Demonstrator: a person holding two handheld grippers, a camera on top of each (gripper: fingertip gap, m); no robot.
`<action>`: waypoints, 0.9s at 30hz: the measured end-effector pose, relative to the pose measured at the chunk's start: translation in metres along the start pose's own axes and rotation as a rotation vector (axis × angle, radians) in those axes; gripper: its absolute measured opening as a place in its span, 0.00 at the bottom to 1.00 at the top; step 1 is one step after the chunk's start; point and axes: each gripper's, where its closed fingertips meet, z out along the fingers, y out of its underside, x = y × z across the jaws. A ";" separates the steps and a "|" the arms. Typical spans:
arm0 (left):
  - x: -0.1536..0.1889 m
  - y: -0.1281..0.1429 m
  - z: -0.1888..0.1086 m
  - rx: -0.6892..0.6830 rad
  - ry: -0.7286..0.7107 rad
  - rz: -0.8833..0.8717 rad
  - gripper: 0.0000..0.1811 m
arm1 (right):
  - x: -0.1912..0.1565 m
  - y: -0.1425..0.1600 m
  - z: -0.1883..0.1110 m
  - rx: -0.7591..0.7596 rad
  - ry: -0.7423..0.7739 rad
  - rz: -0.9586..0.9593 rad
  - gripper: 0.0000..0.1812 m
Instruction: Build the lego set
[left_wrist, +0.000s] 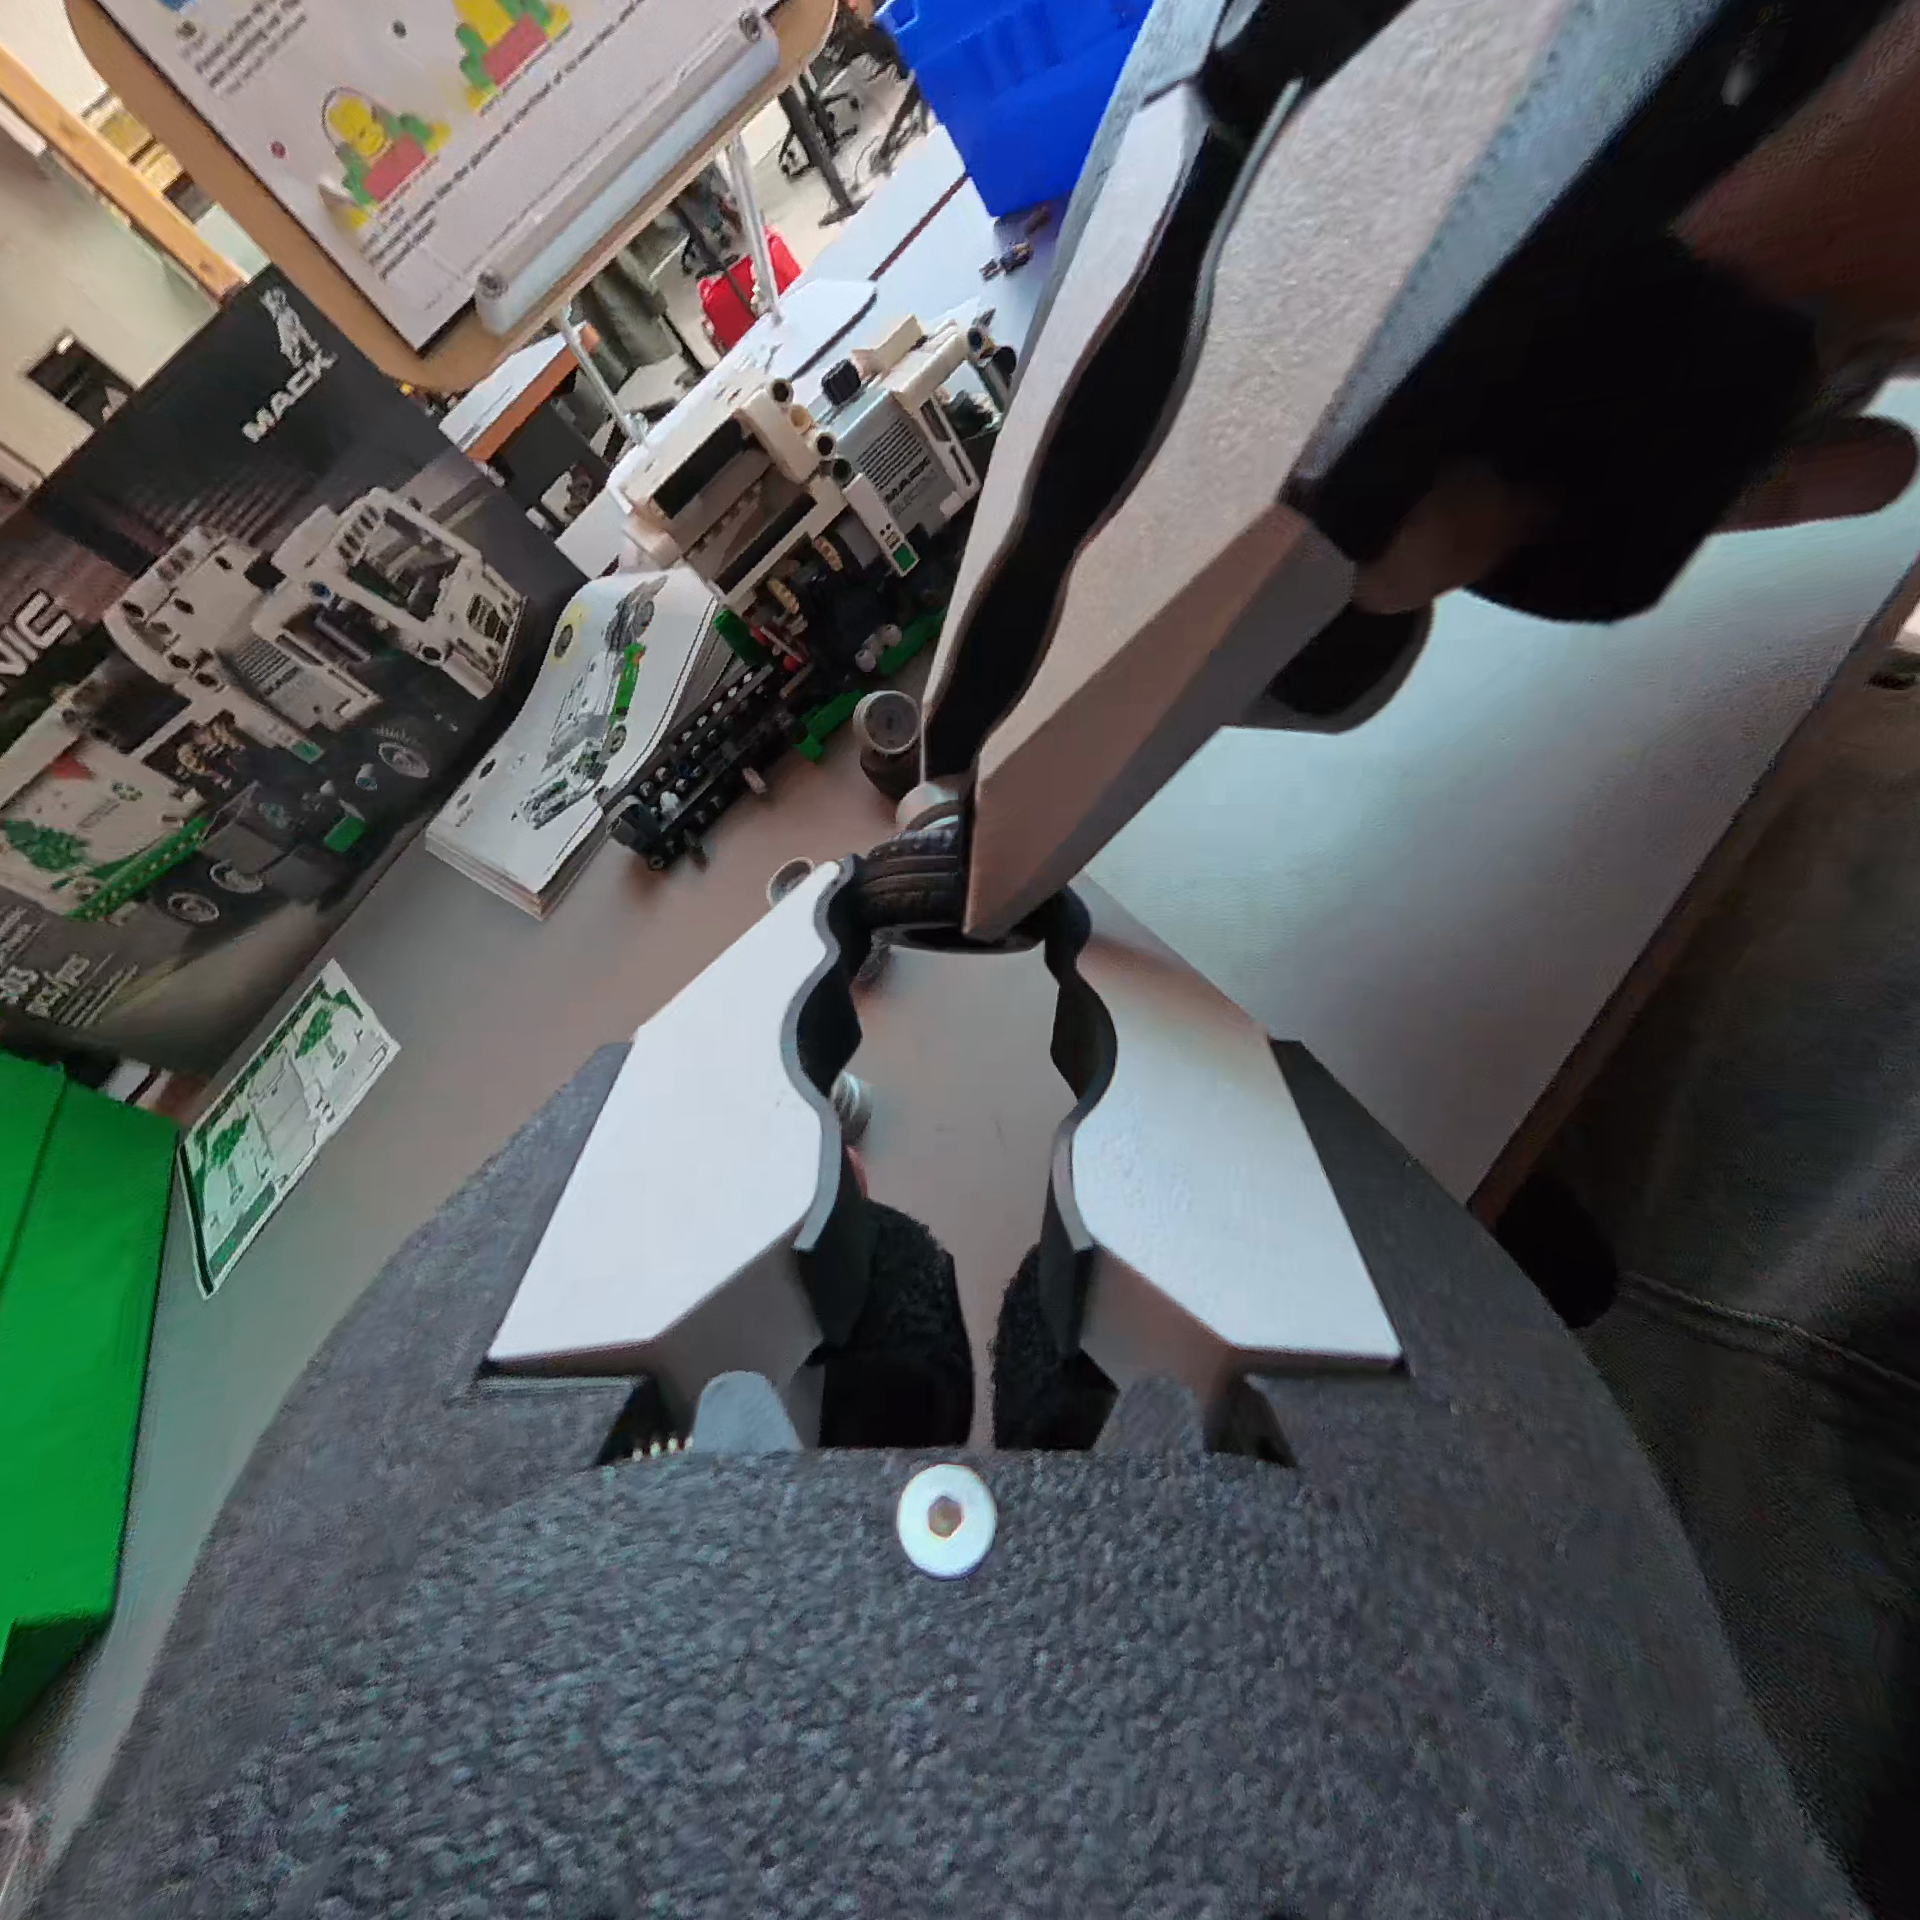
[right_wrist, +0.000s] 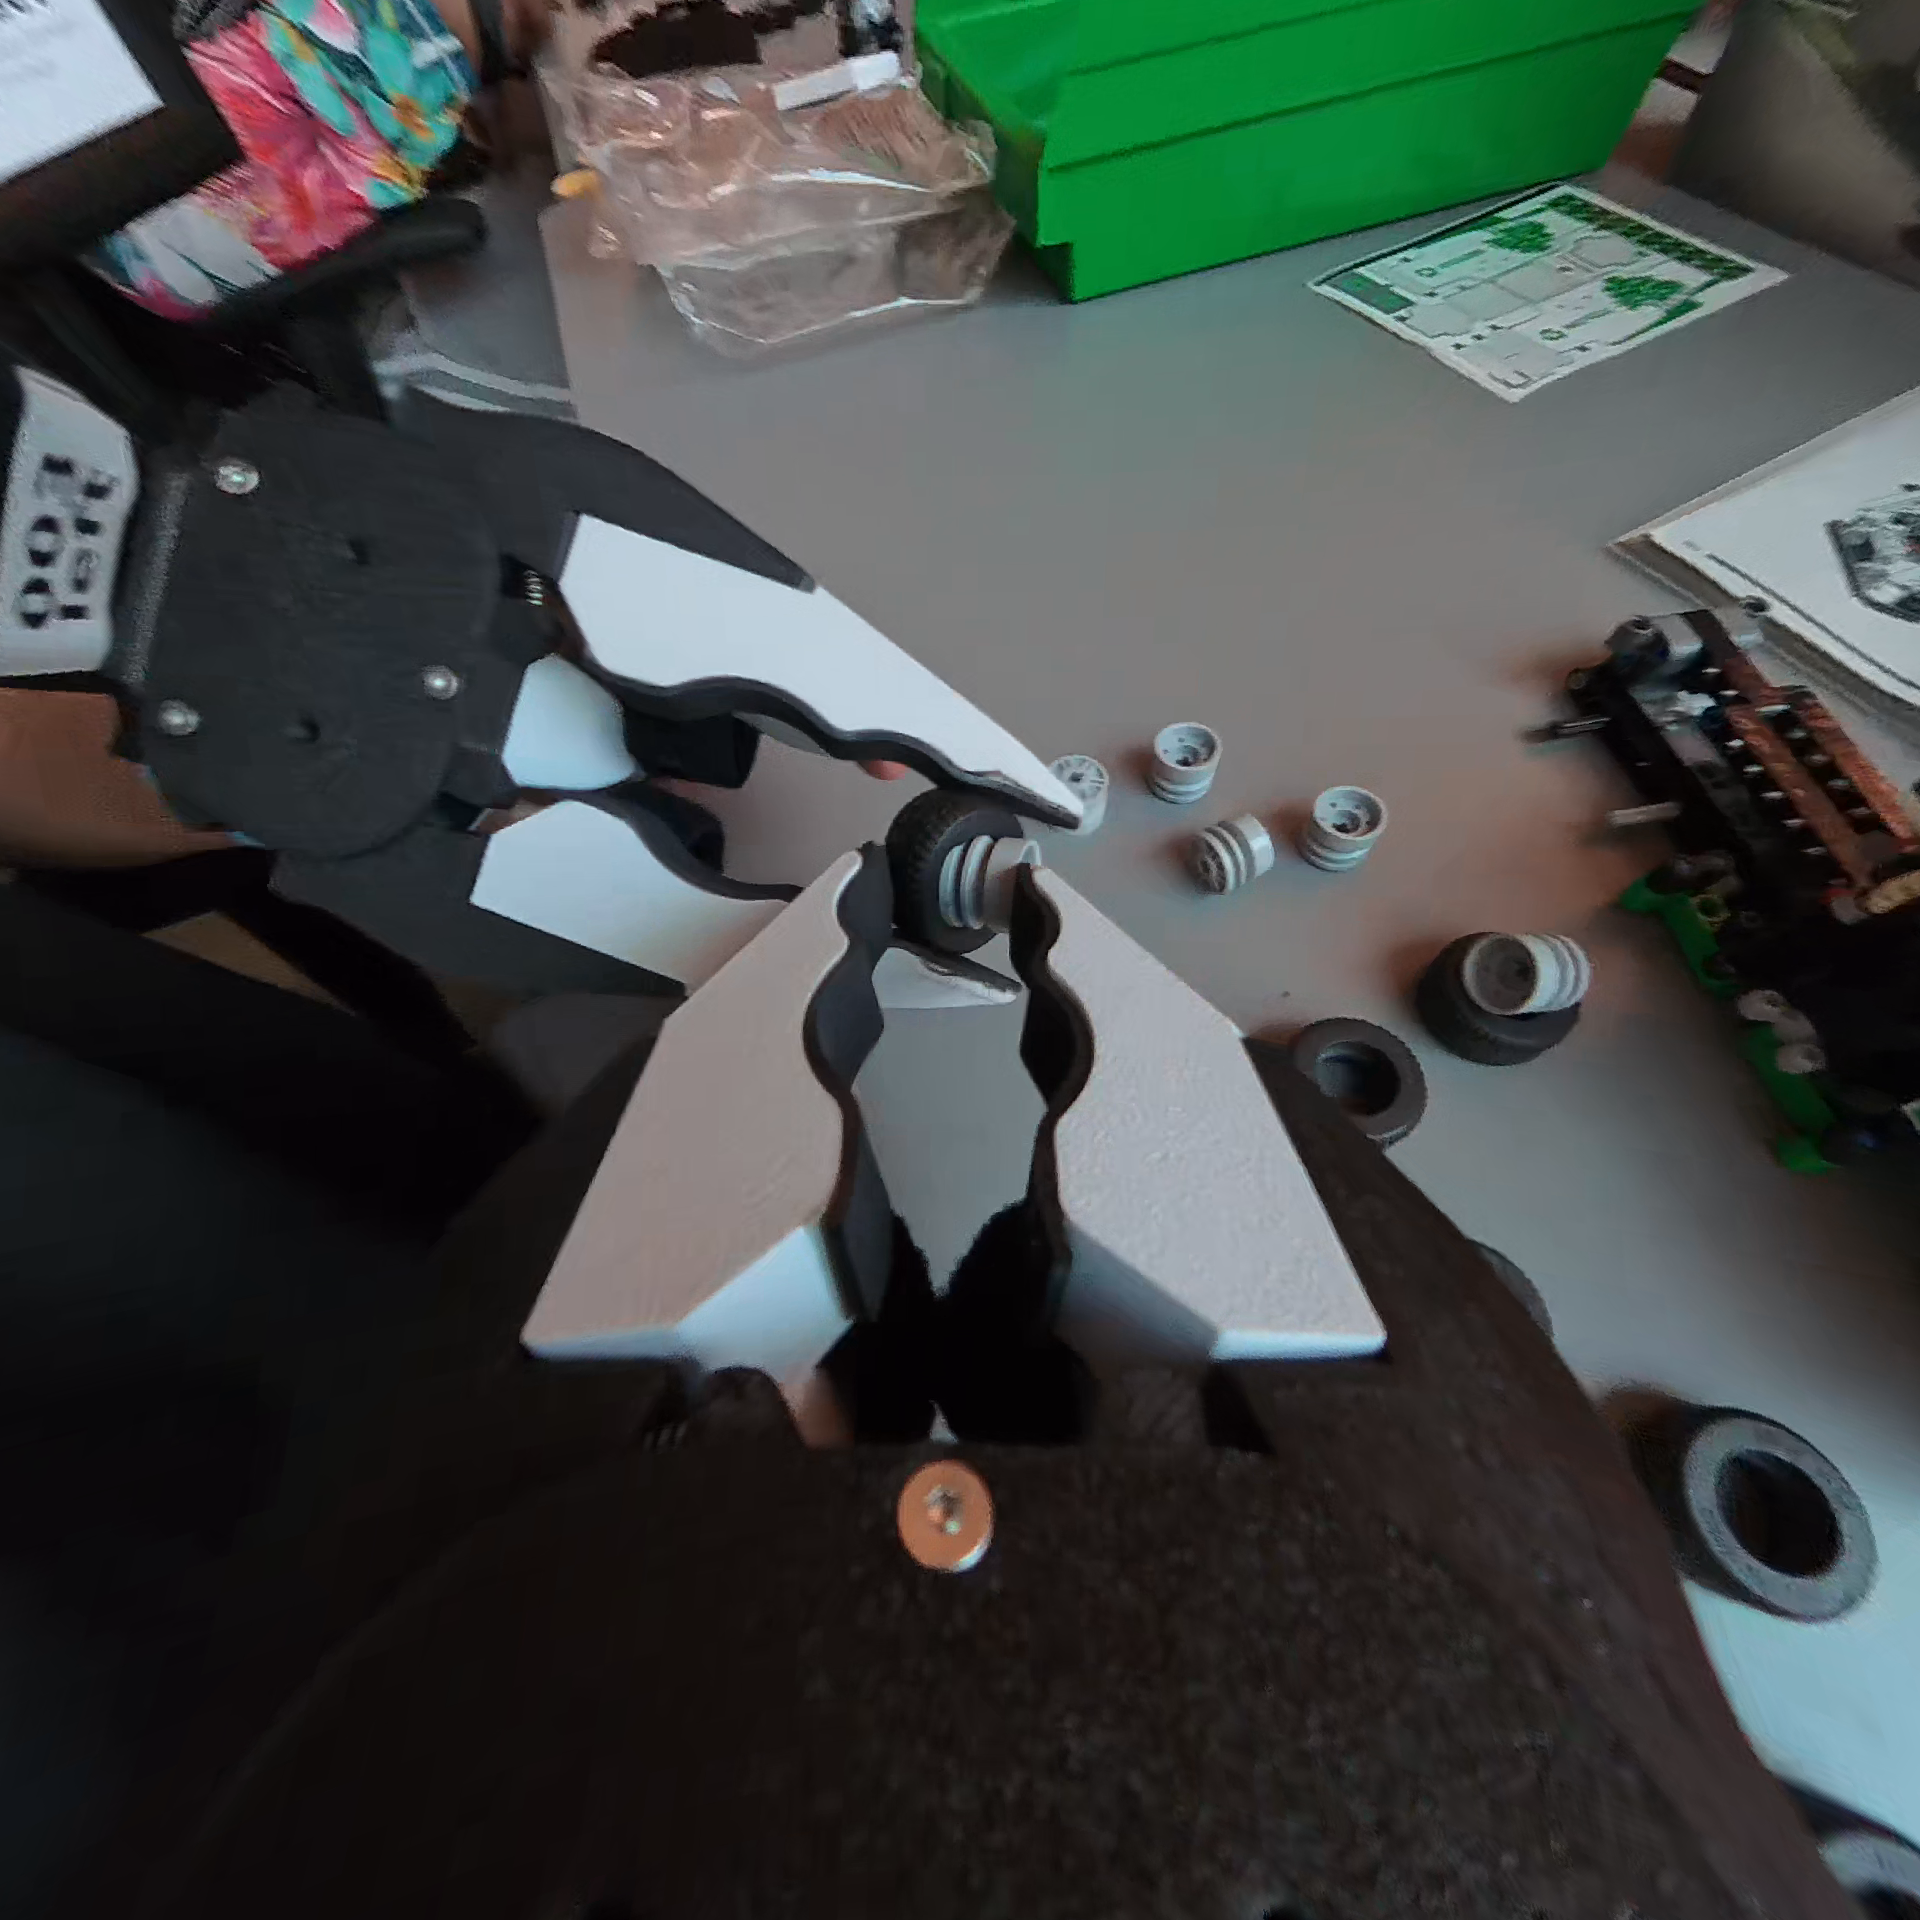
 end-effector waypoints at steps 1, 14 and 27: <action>0.001 -0.003 -0.003 0.027 0.009 0.005 0.18 | -0.003 -0.002 -0.002 0.024 -0.044 -0.003 0.13; -0.013 -0.005 -0.005 0.012 -0.146 -0.030 0.16 | 0.001 -0.010 0.002 0.045 0.195 -0.083 0.12; -0.015 -0.033 -0.026 0.334 0.052 -0.024 0.17 | -0.006 -0.041 -0.040 0.321 -0.556 0.462 0.17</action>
